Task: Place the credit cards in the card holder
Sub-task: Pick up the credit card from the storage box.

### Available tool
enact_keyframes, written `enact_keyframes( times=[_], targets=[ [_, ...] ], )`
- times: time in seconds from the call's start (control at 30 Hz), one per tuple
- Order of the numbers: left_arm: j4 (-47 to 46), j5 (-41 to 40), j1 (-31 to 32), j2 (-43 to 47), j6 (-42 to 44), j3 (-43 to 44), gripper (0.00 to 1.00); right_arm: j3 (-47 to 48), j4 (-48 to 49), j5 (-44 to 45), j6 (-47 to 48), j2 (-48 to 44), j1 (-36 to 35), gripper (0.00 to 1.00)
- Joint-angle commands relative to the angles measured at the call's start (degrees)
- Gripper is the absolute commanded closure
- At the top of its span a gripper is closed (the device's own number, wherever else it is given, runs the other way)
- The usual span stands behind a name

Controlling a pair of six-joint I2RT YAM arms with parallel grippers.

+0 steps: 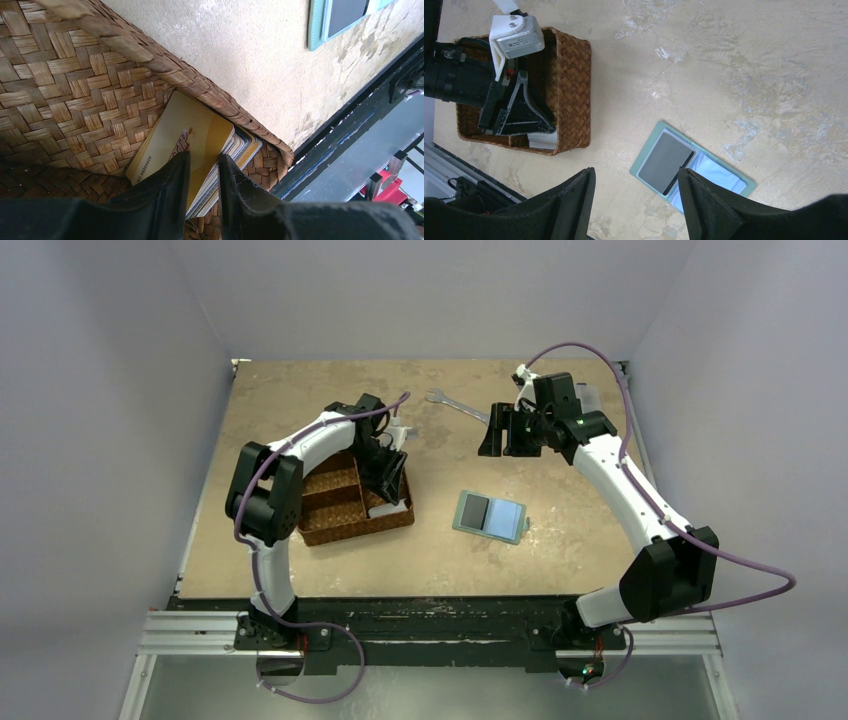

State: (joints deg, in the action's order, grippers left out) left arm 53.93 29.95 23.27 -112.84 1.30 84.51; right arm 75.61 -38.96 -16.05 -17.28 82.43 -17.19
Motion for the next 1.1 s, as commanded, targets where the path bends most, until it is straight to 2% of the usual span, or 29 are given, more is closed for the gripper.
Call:
enact_keyframes(
  times=[0.0, 0.37, 0.43, 0.77, 0.9, 1.07],
  targets=[
    [1.7, 0.7, -0.1, 2.0, 1.1, 1.3, 0.72, 0.5, 1.3, -1.1, 0.3, -1.2, 0.2, 0.31],
    [2.3, -0.6, -0.2, 3.2, 1.3, 1.9, 0.78, 0.6, 1.2, -1.2, 0.3, -0.9, 0.2, 0.31],
    [2.3, -0.9, -0.2, 3.7, 1.1, 2.1, 0.83, 0.8, 1.2, -1.3, 0.3, -0.7, 0.2, 0.31],
    [2.6, -1.3, -0.2, 5.0, 1.0, 2.5, 0.87, 0.9, 1.3, -1.5, 0.3, -0.3, 0.2, 0.31],
    [2.5, -4.1, 0.0, 6.4, 0.5, 3.2, 0.90, 0.9, 1.3, -1.6, 0.3, -0.4, 0.2, 0.31],
    [3.0, -10.5, 0.6, 7.7, 0.6, 4.8, 0.98, 0.7, 1.5, -1.7, 0.4, -0.6, 0.2, 0.31]
  ],
)
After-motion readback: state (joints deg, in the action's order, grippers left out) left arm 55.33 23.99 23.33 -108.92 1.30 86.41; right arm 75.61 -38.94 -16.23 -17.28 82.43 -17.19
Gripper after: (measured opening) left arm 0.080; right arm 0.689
